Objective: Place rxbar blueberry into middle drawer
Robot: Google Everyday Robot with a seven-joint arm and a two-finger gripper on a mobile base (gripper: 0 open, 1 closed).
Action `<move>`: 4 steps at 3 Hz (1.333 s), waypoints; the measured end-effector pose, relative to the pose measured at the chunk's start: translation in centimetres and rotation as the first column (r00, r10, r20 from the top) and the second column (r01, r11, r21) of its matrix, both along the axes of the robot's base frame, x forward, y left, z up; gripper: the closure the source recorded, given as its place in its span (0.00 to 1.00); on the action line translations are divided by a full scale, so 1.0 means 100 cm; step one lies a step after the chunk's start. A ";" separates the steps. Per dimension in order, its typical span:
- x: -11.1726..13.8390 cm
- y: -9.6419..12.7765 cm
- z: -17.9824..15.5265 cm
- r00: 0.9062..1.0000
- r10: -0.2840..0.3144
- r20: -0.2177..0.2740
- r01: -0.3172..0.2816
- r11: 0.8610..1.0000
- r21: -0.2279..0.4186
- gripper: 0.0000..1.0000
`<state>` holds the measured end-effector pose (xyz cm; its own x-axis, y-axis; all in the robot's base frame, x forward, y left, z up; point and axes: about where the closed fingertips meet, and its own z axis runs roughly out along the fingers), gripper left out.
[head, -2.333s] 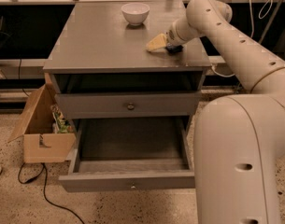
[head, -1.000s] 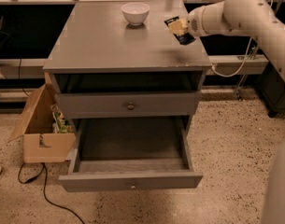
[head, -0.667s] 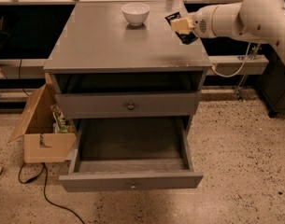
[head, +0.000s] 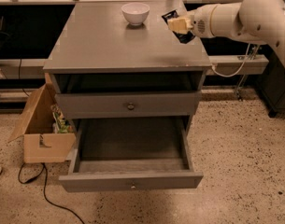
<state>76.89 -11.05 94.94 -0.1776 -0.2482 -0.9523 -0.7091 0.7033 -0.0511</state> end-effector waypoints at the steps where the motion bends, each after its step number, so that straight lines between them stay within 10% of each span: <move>1: -0.029 0.026 -0.021 0.995 0.091 -0.036 -0.092 0.996 -0.017 1.00; 2: -0.080 0.068 -0.049 0.971 0.223 -0.089 -0.228 0.972 -0.047 1.00; 4: -0.157 0.134 -0.148 0.886 0.375 -0.274 -0.420 0.899 -0.126 1.00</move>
Offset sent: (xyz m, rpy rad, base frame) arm -0.1606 0.1252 -0.0983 -0.1196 0.1716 0.4225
